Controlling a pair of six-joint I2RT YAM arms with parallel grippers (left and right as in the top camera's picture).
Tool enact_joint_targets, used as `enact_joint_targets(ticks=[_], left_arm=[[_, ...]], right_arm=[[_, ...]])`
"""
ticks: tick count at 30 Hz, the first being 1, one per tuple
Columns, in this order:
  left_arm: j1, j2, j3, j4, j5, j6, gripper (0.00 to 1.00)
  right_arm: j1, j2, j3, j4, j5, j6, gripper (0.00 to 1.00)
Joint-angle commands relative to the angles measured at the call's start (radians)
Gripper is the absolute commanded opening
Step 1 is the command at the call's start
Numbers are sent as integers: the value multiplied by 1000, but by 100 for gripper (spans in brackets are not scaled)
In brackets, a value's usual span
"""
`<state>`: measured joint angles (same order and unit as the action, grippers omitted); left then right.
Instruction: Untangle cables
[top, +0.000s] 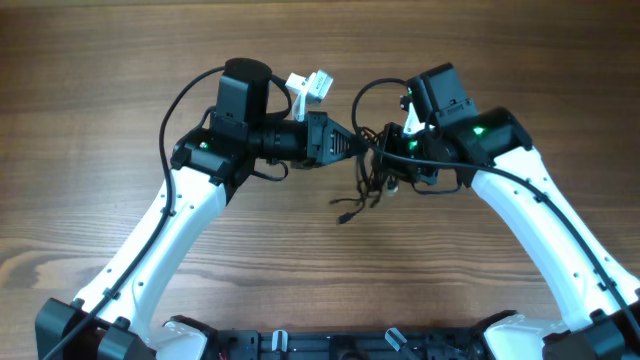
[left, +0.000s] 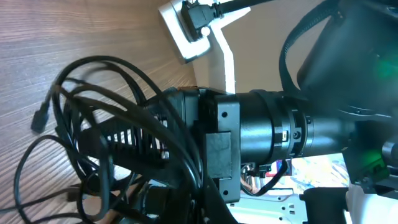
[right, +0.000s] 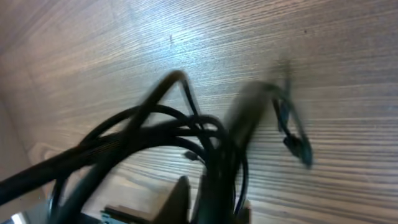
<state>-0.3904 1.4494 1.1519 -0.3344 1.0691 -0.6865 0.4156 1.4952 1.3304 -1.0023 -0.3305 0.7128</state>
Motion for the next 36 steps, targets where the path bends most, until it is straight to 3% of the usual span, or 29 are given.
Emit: enact_joint_targets(ticks=[1, 6, 10, 17, 21, 33, 36], left_arm=[[3, 4, -2, -17, -17, -6, 4], [3, 4, -2, -216, -339, -18, 4], [3, 5, -2, -339, -552, -111, 4], [3, 5, -2, -365, -638, -116, 4], [3, 5, -2, -383, -698, -115, 4], [3, 5, -2, -393, -725, -115, 4], [3, 5, -2, -405, -780, -138, 4]], right_arm=[[-1, 5, 17, 1, -43, -3, 4], [-4, -47, 36, 3, -82, -7, 4], [-4, -133, 40, 44, -80, -34, 4], [-4, -303, 40, 166, -63, -31, 6], [-3, -385, 40, 174, 76, -29, 10], [-4, -429, 39, -60, 491, 137, 7], [-4, -428, 39, -88, 591, 225, 11]])
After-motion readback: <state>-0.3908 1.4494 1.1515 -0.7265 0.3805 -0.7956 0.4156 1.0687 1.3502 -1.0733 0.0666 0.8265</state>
